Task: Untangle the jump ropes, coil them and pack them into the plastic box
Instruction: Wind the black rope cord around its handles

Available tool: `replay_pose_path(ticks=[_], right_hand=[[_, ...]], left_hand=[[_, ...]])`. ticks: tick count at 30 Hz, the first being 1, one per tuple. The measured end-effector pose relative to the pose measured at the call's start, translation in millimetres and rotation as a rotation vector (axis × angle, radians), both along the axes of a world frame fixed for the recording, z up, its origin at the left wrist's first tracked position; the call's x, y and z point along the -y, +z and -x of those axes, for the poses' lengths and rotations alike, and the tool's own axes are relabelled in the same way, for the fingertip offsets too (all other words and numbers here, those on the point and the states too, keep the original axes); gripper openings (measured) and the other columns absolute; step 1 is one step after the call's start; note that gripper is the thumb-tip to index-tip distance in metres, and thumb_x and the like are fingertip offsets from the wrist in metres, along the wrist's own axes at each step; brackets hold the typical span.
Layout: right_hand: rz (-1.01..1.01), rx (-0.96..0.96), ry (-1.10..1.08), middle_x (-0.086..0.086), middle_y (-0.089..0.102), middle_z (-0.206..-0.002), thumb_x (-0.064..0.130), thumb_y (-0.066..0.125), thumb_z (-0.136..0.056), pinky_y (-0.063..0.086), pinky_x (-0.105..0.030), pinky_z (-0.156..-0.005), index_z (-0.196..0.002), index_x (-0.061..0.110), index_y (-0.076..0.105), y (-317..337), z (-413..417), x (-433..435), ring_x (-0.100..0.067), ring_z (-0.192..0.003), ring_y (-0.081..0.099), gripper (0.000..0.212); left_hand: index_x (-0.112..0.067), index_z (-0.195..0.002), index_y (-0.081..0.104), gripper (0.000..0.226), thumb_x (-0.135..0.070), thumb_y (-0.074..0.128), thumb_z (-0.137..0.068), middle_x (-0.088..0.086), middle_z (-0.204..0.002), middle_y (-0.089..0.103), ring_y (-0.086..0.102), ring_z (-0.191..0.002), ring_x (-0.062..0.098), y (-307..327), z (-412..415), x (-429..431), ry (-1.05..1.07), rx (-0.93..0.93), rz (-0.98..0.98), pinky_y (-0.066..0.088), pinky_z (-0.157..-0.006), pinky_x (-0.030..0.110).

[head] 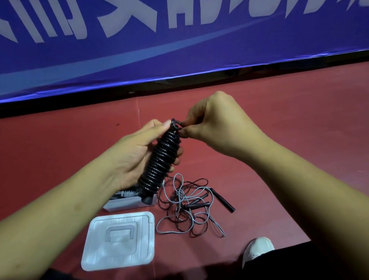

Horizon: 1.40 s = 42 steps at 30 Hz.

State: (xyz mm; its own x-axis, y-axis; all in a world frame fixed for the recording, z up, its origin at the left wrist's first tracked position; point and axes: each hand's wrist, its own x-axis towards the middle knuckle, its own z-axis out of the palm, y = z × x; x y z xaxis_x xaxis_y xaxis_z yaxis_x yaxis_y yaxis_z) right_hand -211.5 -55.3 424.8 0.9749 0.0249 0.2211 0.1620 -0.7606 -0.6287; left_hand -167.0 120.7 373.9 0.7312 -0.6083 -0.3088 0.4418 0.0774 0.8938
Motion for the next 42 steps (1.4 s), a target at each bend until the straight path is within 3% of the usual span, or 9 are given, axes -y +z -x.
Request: replay_pose_path(ticks=[11, 14, 17, 21, 26, 31, 35, 39, 42], right_hand=[[0.300, 0.128, 0.031, -0.012, 0.052, -0.059, 0.004, 0.064, -0.073, 0.043, -0.034, -0.055, -0.068, 0.007, 0.068, -9.4, -1.7, -12.2, -0.030, -0.060, 0.042, 0.007], [0.166, 0.102, 0.014, -0.006, 0.069, -0.074, 0.010, 0.071, -0.078, 0.044, -0.031, -0.063, -0.080, 0.010, 0.075, -11.3, -3.2, -8.0, -0.020, -0.069, 0.057, 0.005], [0.008, 0.096, 0.045, 0.005, 0.068, -0.078, 0.010, 0.071, -0.083, 0.042, -0.025, -0.067, -0.091, 0.012, 0.075, -13.7, -5.2, -5.1, -0.009, -0.072, 0.058, 0.009], [-0.131, 0.081, 0.104, 0.001, 0.068, -0.081, 0.008, 0.068, -0.086, 0.048, -0.027, -0.071, -0.118, 0.017, 0.066, -15.8, -5.1, -2.1, -0.015, -0.075, 0.063, 0.033], [-0.088, 0.127, 0.108, 0.005, 0.071, -0.084, 0.009, 0.069, -0.088, 0.051, -0.027, -0.074, -0.100, 0.014, 0.072, -20.5, -2.6, -5.4, -0.008, -0.078, 0.065, 0.014], [-0.210, 0.155, 0.085, 0.011, 0.062, -0.068, 0.011, 0.072, -0.085, 0.044, -0.017, -0.059, -0.086, 0.014, 0.066, -28.0, -1.0, -10.3, -0.002, -0.060, 0.057, 0.007], [-0.412, 0.064, 0.127, 0.006, 0.063, -0.063, 0.004, 0.074, -0.084, 0.052, -0.025, -0.056, -0.087, 0.014, 0.065, -29.6, -3.1, -9.0, -0.011, -0.054, 0.060, 0.014], [-0.477, -0.021, 0.264, -0.009, 0.068, -0.081, -0.007, 0.067, -0.085, 0.056, -0.028, -0.068, -0.100, 0.008, 0.063, -25.6, -5.7, -2.8, -0.015, -0.065, 0.064, 0.022], [-0.521, -0.010, 0.237, 0.000, 0.066, -0.069, -0.007, 0.067, -0.086, 0.053, -0.027, -0.060, -0.095, 0.011, 0.063, -26.9, -6.8, -2.4, -0.014, -0.056, 0.060, 0.021]], left_hand=[[-0.020, -0.076, 0.050, 0.019, -0.027, 0.061, -0.090, 0.018, -0.072, 0.064, 0.059, -0.058, 0.026, -4.0, 2.8, 4.5, 0.007, 0.068, -0.070, 0.043, -0.056, 0.031], [-0.020, -0.082, 0.050, 0.017, -0.031, 0.062, -0.085, 0.019, -0.076, 0.062, 0.060, -0.060, 0.027, -1.6, 0.5, 1.6, -0.026, 0.008, -0.032, 0.048, -0.056, 0.032], [-0.015, -0.110, 0.052, 0.030, -0.034, 0.059, -0.087, 0.019, -0.081, 0.060, 0.059, -0.067, 0.028, 4.6, -4.0, -3.5, -0.089, -0.098, 0.039, 0.050, -0.063, 0.035], [-0.019, -0.118, 0.045, 0.037, -0.029, 0.056, -0.084, 0.021, -0.085, 0.060, 0.058, -0.072, 0.031, 10.8, -7.6, -9.9, -0.145, -0.140, 0.077, 0.051, -0.068, 0.036], [-0.024, -0.120, 0.042, 0.030, -0.023, 0.048, -0.091, 0.022, -0.087, 0.059, 0.058, -0.074, 0.031, 9.3, -3.6, -14.5, -0.187, -0.197, 0.120, 0.048, -0.072, 0.039], [-0.021, -0.121, 0.044, 0.031, -0.021, 0.045, -0.091, 0.020, -0.086, 0.058, 0.056, -0.073, 0.031, 8.6, -2.5, -18.2, -0.222, -0.237, 0.165, 0.047, -0.070, 0.038], [-0.019, -0.122, 0.046, 0.033, -0.021, 0.047, -0.089, 0.023, -0.088, 0.061, 0.058, -0.075, 0.032, 9.0, -2.4, -19.6, -0.209, -0.221, 0.140, 0.049, -0.072, 0.040], [-0.011, -0.127, 0.045, 0.039, -0.021, 0.044, -0.090, 0.024, -0.092, 0.062, 0.061, -0.076, 0.033, 13.4, -9.5, -25.7, -0.213, -0.258, 0.168, 0.054, -0.072, 0.039], [-0.005, -0.125, 0.048, 0.038, -0.023, 0.041, -0.093, 0.021, -0.089, 0.061, 0.060, -0.071, 0.029, 14.0, -9.9, -26.8, -0.250, -0.308, 0.202, 0.054, -0.063, 0.036]])
